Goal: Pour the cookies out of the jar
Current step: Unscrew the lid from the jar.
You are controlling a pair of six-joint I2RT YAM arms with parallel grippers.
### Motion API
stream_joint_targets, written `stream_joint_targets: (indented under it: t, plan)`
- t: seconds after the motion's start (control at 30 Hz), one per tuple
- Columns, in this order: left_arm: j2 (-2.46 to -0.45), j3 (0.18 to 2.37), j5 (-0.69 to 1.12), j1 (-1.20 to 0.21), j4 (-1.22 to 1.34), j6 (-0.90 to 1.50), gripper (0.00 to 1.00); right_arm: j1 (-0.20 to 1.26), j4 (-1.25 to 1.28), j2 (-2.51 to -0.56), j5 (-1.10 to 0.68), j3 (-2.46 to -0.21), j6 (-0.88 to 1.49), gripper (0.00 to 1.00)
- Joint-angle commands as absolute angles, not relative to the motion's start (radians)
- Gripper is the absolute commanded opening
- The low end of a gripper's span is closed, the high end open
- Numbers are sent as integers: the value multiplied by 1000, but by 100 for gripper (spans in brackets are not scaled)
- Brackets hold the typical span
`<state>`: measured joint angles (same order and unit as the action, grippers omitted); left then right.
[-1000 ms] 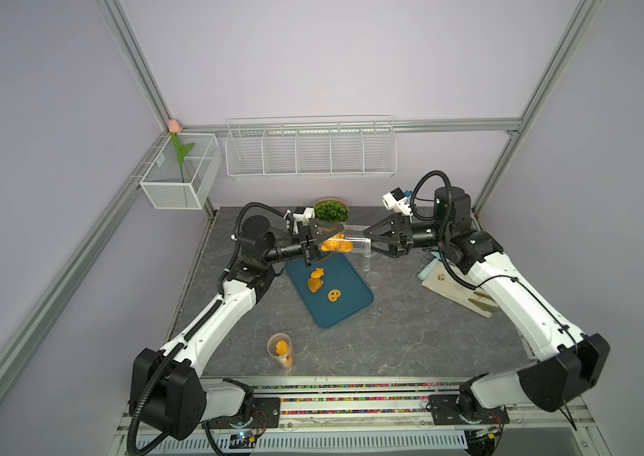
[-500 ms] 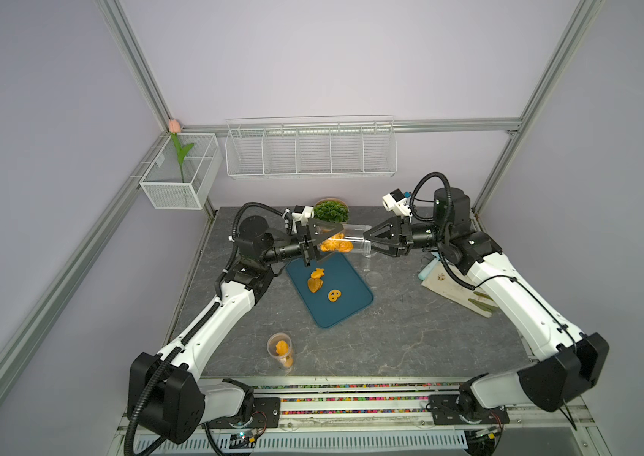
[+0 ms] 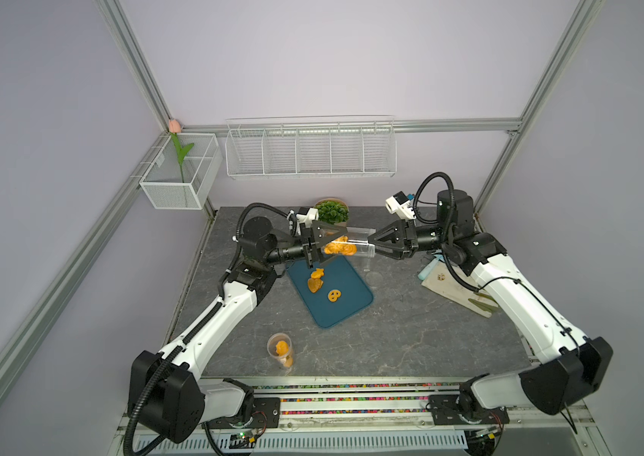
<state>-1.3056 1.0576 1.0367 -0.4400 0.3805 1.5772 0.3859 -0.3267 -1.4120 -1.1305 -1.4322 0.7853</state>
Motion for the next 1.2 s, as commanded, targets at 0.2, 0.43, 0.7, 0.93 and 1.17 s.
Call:
stream_joint_targets:
  t: [0.2,0.43,0.7,0.93,1.17]
  plan:
    - [-1324,1071,1025,-417,465,1663,62,357,-364,-1332,-1124,-1421,578,64]
    - [-1332,1080,1023,-417,465,1670,62,401,-574,-1319,-993,-1453,272,63]
    - [-1335,1074,1023,-418,463,1671,62,446,-395,-1218,-831,-1312,25,60]
    - [-1326,1071,1025,-416,461,1672,62,444,-418,-1204,-777,-1308,-122,63]
    - [-1329,1068,1029,-418,459,1671,62,437,-426,-1163,-743,-1255,-194,64]
